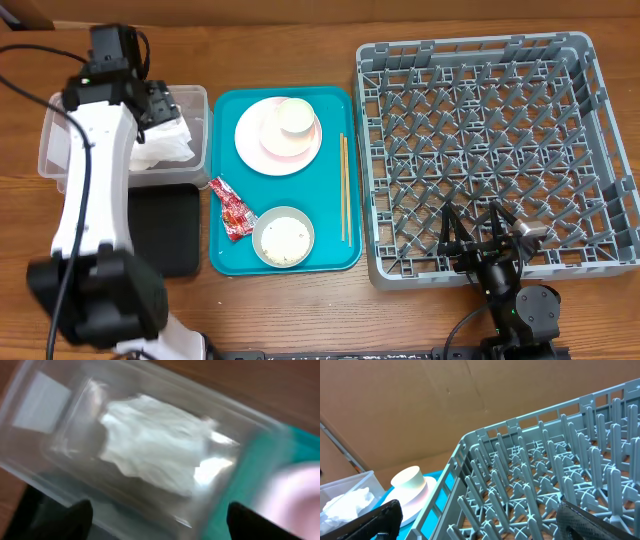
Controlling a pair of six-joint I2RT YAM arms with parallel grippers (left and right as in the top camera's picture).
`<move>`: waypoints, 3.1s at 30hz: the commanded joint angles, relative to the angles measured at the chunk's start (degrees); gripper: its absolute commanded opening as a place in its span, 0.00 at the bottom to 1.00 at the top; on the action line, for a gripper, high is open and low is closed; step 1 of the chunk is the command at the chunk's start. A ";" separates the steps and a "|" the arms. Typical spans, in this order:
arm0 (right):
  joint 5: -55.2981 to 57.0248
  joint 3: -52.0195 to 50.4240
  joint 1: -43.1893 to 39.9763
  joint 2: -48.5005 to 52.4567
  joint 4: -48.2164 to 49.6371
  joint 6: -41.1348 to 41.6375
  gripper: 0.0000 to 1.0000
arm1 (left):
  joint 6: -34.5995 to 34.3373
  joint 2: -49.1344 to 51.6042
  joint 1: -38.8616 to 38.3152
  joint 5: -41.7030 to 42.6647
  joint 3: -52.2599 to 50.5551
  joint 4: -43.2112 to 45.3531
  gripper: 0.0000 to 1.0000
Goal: Sort waste into correct bins and load items into the dishwasher
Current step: 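Move the left gripper back to the red wrapper and grasp it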
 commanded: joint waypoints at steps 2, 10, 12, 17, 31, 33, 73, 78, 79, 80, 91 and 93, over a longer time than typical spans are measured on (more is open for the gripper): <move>0.07 -0.57 -0.42 -0.55 0.35 -0.04 1.00 | -3.45 -6.56 -3.41 29.44 2.03 -11.17 0.87; 0.07 -0.57 -0.42 -0.55 0.35 -0.04 1.00 | 2.12 -6.12 -8.61 29.62 -1.44 -24.24 0.14; 0.07 -0.57 -0.42 -0.55 0.35 -0.04 1.00 | 1.77 -6.14 -9.53 29.68 -2.93 -25.97 0.04; 0.07 -0.57 -0.42 -0.55 0.35 -0.04 1.00 | -2.49 -6.62 -13.09 29.18 -7.89 -24.44 0.04; 0.07 -0.57 -0.42 -0.55 0.35 -0.04 1.00 | -18.97 -8.57 -20.13 15.61 -17.88 -23.80 0.04; 0.07 -0.57 -0.42 -0.55 0.35 -0.04 1.00 | -22.08 -8.52 -20.13 12.04 -18.23 -23.67 0.04; 0.07 -0.57 -0.42 -0.55 0.35 -0.04 1.00 | -27.91 -7.98 -20.11 4.28 -36.74 7.39 0.60; 0.07 -0.57 -0.42 -0.55 0.35 -0.04 1.00 | -27.91 -7.98 -20.13 4.31 -37.31 9.11 0.68; 0.07 -0.57 -0.42 -0.55 0.35 -0.04 1.00 | -27.91 -7.96 -20.13 4.33 -37.51 9.44 0.68; 0.07 -0.57 -0.42 -0.55 0.35 -0.04 1.00 | -27.91 -7.96 -20.13 4.35 -37.83 9.94 0.68; 0.07 -0.57 -0.42 -0.55 0.35 -0.04 1.00 | -27.91 -7.89 -20.13 4.79 -42.97 15.96 0.69; 0.07 -0.57 -0.42 -0.55 0.35 -0.04 1.00 | -27.91 -7.87 -20.13 6.01 -43.95 17.29 0.68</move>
